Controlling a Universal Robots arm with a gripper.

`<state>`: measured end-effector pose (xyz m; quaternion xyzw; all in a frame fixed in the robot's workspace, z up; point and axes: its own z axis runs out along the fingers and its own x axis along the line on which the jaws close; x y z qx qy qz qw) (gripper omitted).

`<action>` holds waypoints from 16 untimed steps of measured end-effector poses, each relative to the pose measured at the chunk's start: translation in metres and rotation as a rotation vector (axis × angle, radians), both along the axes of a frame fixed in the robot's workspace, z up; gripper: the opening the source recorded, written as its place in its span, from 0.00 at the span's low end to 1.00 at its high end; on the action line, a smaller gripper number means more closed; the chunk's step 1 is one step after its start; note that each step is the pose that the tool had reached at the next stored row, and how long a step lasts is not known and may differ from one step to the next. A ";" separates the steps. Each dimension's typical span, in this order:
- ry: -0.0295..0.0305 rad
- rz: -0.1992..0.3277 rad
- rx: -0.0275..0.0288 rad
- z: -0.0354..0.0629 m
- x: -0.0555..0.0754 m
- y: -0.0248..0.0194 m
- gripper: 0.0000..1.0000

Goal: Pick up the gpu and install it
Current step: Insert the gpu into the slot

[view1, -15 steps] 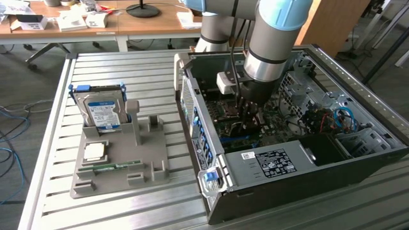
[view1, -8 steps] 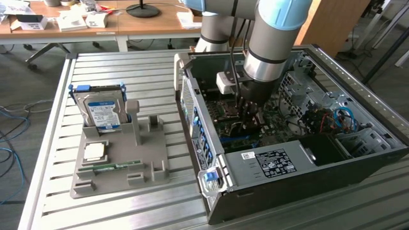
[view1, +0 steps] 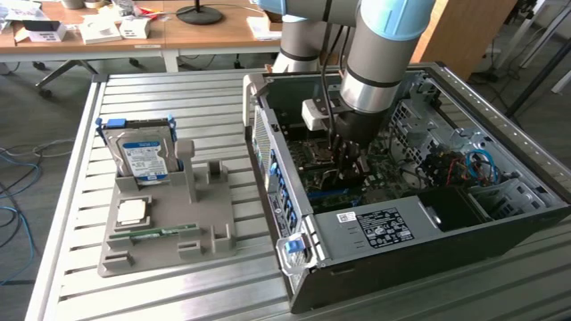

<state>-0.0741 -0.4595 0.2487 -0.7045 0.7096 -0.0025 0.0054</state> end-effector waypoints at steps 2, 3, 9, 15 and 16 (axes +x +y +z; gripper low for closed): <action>0.0000 0.000 -0.0001 0.0000 0.000 0.0000 0.26; 0.0000 0.000 0.0000 0.0000 0.000 0.0000 0.26; 0.0001 0.000 -0.0002 -0.0003 0.000 -0.0001 0.26; -0.0003 0.000 0.0004 0.0016 0.000 0.0001 0.26; 0.0000 0.000 -0.0001 0.0034 0.000 0.0000 0.26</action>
